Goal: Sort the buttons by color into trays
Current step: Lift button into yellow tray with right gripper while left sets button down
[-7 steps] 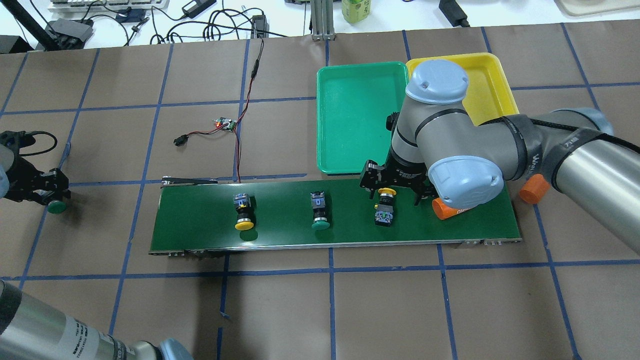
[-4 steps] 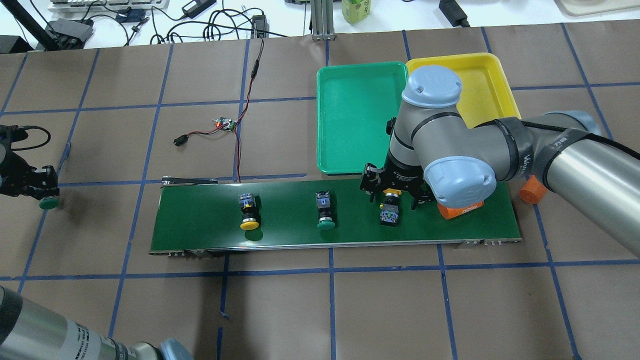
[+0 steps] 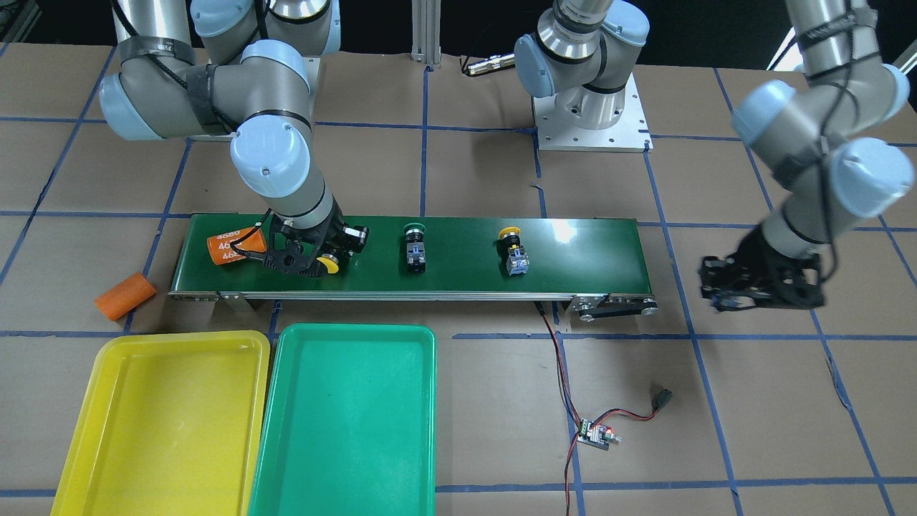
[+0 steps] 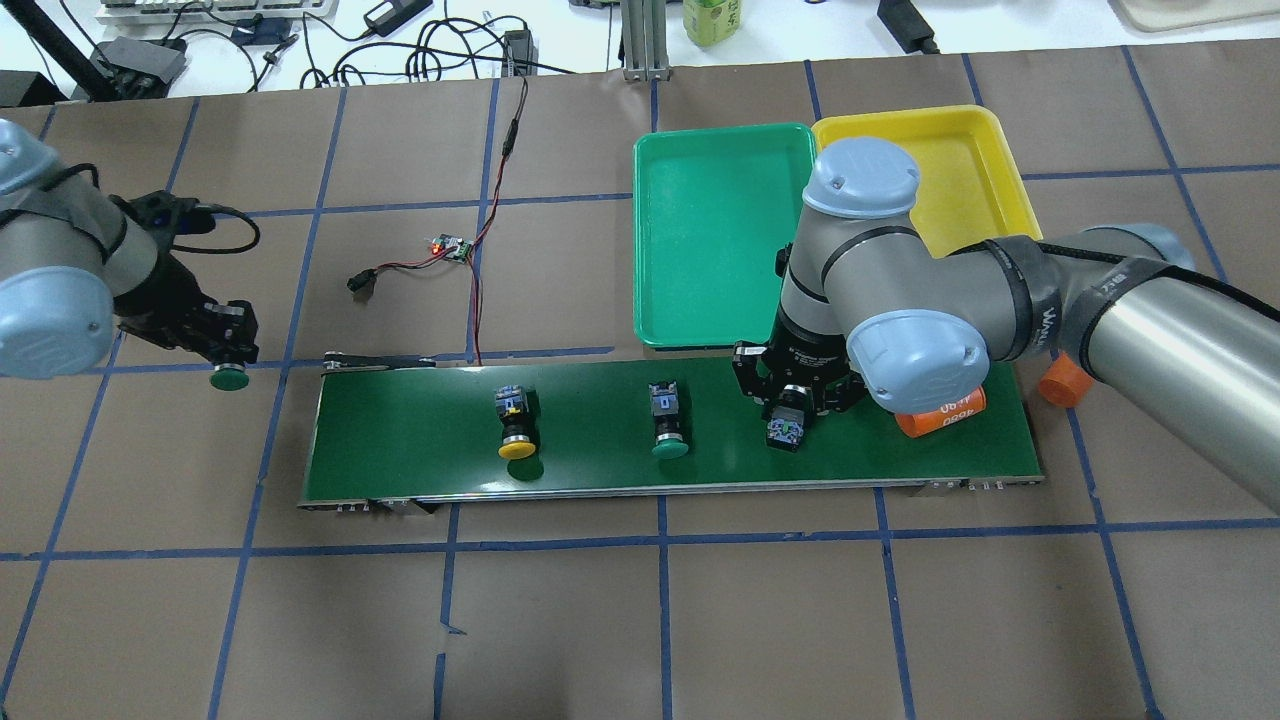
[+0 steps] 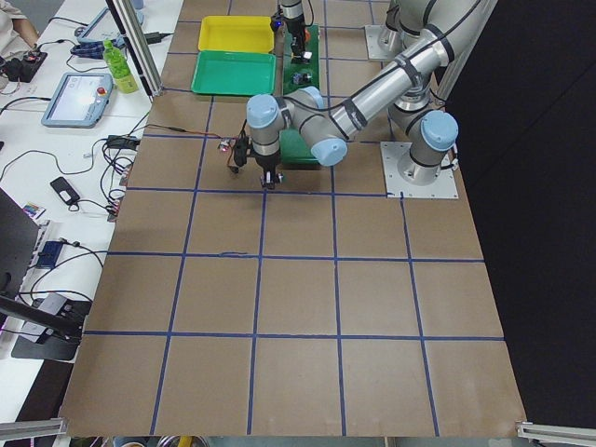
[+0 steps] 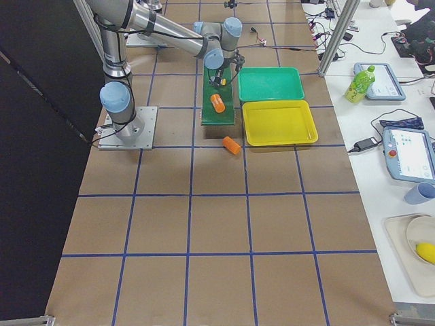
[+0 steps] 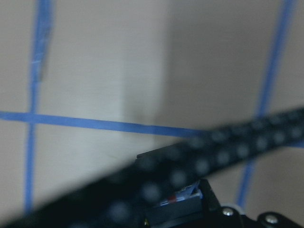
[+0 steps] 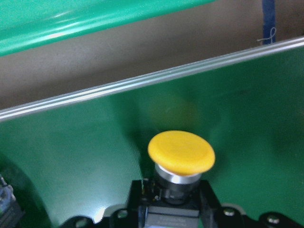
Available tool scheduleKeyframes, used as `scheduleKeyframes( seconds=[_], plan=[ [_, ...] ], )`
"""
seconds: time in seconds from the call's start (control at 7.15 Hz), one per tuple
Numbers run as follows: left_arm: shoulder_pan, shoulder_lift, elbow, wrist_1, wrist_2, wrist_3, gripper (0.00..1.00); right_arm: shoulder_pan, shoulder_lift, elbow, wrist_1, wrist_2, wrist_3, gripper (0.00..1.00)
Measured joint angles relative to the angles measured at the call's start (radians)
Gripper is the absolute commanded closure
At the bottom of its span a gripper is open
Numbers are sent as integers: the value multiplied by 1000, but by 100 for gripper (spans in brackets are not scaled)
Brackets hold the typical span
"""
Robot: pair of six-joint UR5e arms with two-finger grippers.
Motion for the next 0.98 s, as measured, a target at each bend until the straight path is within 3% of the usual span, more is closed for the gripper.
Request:
scheduleKeyframes(
  seconds=[0.42, 0.56, 0.7, 0.84, 0.98],
  plan=[
    [-215, 139, -135, 0, -7, -145, 99, -42, -13, -61, 8, -34, -7, 100],
    [-248, 140, -155, 3, -6, -192, 60, -89, -8, -126, 16, -45, -21, 100],
    [-268, 126, -171, 8, -6, -239, 9, -140, 14, -196, 24, -53, -67, 100],
    [-282, 115, -179, 11, -6, -286, 0, -183, 57, -255, 22, -65, -130, 100],
    [-298, 111, -177, 16, -7, -332, 0, -223, 109, -310, 19, -84, -198, 100]
  ],
)
